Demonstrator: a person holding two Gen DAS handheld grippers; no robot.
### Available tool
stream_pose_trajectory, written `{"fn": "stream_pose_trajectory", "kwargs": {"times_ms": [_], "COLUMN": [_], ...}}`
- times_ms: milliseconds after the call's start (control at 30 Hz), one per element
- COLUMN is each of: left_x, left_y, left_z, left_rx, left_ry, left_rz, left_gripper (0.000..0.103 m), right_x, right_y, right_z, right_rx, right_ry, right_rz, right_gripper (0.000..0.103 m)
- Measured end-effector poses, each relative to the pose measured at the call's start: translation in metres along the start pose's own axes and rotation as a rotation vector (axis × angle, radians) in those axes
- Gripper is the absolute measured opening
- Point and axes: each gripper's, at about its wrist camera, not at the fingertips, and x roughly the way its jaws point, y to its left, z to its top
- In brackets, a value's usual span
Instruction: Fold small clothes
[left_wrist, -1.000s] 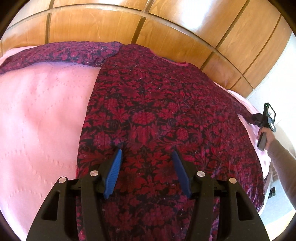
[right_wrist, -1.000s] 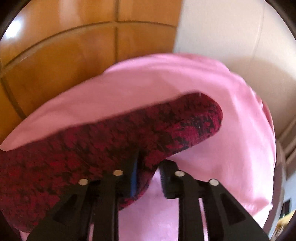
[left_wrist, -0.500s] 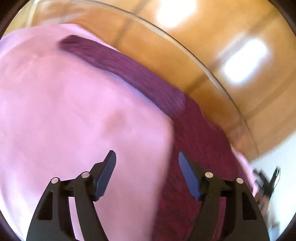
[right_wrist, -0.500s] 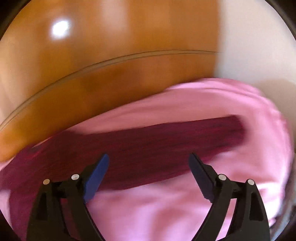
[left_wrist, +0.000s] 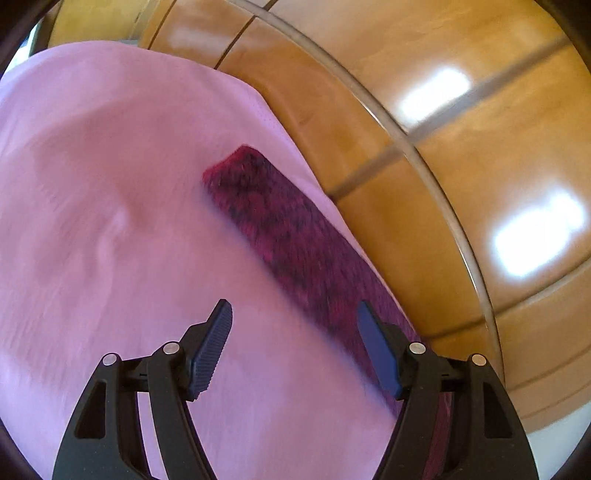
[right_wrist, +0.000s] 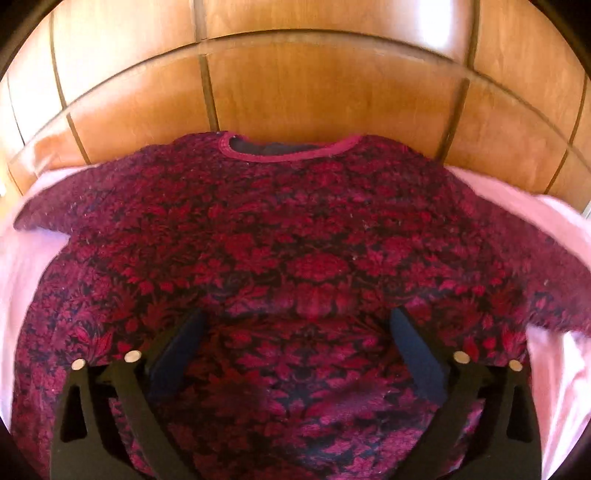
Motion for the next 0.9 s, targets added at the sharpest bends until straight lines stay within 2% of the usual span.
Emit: {"fn": "stream_pose_trajectory", "kwargs": {"times_ms": [100, 167, 233, 300, 333, 433, 500, 600, 633, 733, 767, 833, 900], "left_x": [0.030, 0.050, 0.064, 0.075, 0.081, 0.087, 0.070, 0.023, 0.012, 0.010, 0.022, 0.038, 0.033], "left_y": [0.004, 0.010, 0.013, 0.012, 0.011, 0.009, 0.012, 0.010, 0.012, 0.022, 0.025, 0.029, 0.020], "left_z": [0.018, 0.024, 0.029, 0.037, 0.042, 0.048, 0.053, 0.045, 0.042, 0.032, 0.030, 0.028, 0.023], "left_rx": [-0.048, -0.079, -0.102, -0.126, -0.131, -0.115, -0.107, -0.085, -0.077, -0.008, 0.028, 0.044, 0.080], "left_ry": [0.049, 0.072, 0.074, 0.062, 0.067, 0.068, 0.003, -0.111, -0.132, -0.111, -0.080, -0.022, -0.055], "left_rz": [0.015, 0.035, 0.058, 0.058, 0.054, 0.087, 0.072, 0.002, 0.003, 0.111, 0.179, 0.235, 0.274], "left_gripper": [0.068, 0.062, 0.057, 0.057, 0.052, 0.010, 0.010, 0.009, 0.009, 0.009, 0.009, 0.011, 0.018], "right_x": [0.002, 0.008, 0.012, 0.019, 0.019, 0.021, 0.023, 0.025, 0.028, 0.031, 0.031, 0.031, 0.031], "right_y": [-0.006, -0.002, -0.001, 0.002, 0.002, 0.001, 0.001, 0.003, 0.004, 0.002, 0.002, 0.003, 0.003], "right_z": [-0.003, -0.001, 0.006, 0.010, 0.010, 0.009, 0.010, 0.010, 0.011, 0.012, 0.012, 0.013, 0.012], "right_rx": [0.013, -0.001, -0.012, -0.023, -0.023, -0.020, -0.021, -0.026, -0.026, -0.021, -0.022, -0.024, -0.023], "right_ry": [-0.003, -0.003, -0.009, -0.010, -0.012, -0.016, -0.016, -0.026, -0.026, -0.022, -0.021, -0.021, -0.021], "right_rz": [0.011, -0.007, -0.025, -0.040, -0.044, -0.040, -0.040, -0.050, -0.050, -0.038, -0.039, -0.041, -0.040], "right_gripper": [0.101, 0.101, 0.101, 0.101, 0.101, 0.101, 0.101, 0.101, 0.101, 0.101, 0.101, 0.101, 0.101]}}
